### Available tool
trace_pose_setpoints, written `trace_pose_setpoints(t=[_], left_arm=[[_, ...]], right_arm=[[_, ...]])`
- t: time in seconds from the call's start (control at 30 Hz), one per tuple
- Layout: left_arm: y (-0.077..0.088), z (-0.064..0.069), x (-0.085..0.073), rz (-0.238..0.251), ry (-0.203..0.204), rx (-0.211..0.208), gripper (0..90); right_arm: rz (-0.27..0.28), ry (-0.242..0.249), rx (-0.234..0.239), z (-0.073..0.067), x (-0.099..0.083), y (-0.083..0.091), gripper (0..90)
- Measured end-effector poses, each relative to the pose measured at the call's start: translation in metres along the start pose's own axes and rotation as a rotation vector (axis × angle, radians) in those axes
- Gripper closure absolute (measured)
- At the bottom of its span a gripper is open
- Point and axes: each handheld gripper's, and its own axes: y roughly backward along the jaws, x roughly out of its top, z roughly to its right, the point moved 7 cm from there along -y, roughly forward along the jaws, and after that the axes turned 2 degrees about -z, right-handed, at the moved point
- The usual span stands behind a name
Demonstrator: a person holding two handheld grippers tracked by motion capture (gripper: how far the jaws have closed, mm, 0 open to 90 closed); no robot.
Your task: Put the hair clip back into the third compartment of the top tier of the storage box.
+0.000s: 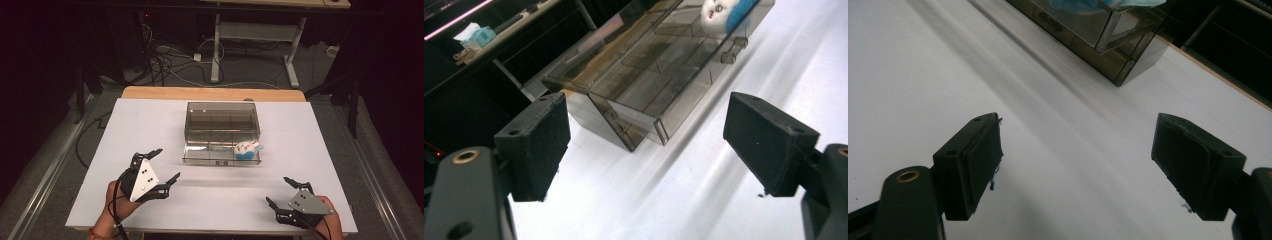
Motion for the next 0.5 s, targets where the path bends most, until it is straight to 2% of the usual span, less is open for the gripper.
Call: trace_pose_setpoints(t=[0.03,0.2,0.47,0.5], left_arm=[[0.002,0.001,-0.004,0.003,0.009,-0.006,18.4],[0.003,0.002,-0.011,-0.014,0.002,-0.009,18.4],[0.001,0.000,-0.029,-0.030,0.035,-0.021,18.4],[0.000,0.000,-0.034,-0.037,0.048,-0.026,18.4]], right_arm=[[-0.003,0.000,0.002,0.000,0.000,-0.001,20.4],[-0.010,0.011,0.004,-0.001,0.000,-0.003,20.4],[-0.013,0.008,0.002,-0.003,0.001,-0.005,20.4],[-0.014,0.010,0.002,-0.003,0.000,-0.005,20.4]])
